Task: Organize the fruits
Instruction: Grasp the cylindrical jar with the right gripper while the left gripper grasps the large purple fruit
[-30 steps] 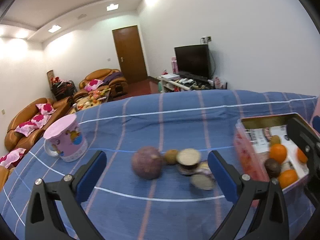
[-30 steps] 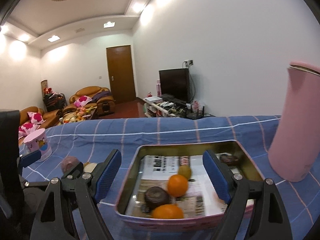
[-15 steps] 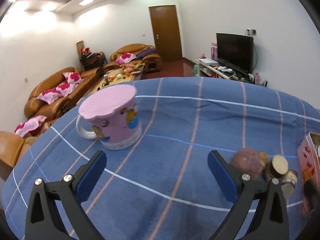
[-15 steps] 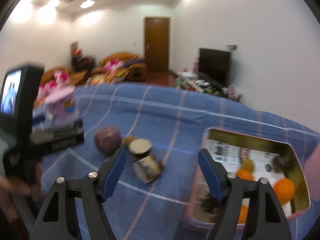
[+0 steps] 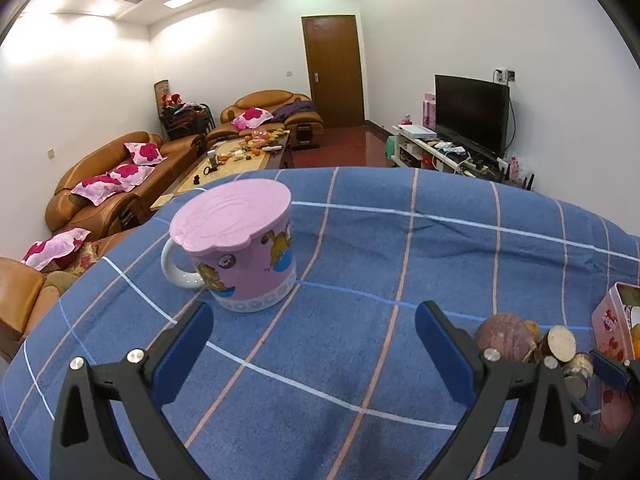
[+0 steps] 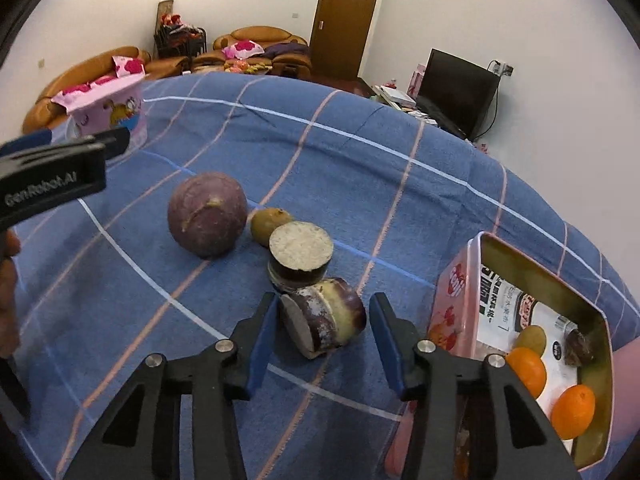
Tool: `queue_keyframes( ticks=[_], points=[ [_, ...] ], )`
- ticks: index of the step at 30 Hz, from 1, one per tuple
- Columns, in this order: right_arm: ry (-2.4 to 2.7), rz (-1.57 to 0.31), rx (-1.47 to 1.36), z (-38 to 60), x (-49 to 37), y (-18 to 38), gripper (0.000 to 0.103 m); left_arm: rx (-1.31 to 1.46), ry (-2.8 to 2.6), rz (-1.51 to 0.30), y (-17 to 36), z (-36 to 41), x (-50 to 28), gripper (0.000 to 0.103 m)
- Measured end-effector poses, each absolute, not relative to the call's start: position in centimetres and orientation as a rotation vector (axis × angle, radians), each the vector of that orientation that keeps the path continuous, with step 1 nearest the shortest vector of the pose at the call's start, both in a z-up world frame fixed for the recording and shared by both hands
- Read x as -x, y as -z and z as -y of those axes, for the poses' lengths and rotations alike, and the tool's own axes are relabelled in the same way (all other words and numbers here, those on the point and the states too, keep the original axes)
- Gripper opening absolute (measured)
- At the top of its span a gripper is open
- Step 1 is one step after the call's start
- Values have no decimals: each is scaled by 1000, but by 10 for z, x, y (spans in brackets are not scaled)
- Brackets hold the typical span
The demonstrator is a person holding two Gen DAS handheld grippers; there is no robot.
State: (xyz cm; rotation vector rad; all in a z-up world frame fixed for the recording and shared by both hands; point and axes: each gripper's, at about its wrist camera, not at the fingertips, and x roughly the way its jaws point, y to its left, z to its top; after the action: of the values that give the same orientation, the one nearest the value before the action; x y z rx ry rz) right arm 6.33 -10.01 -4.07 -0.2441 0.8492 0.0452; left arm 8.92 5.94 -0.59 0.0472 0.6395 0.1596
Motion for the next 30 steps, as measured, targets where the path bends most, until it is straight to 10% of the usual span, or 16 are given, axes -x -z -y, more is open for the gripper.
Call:
queue_keyframes(
  ticks=[22, 30],
  points=[
    [-79, -503, -53, 143, 3, -5, 43, -91, 195, -704, 15, 6, -93, 103],
    [-107, -519, -54, 138, -6, -5, 43, -89, 204, -854, 37, 13, -118, 83]
  ],
)
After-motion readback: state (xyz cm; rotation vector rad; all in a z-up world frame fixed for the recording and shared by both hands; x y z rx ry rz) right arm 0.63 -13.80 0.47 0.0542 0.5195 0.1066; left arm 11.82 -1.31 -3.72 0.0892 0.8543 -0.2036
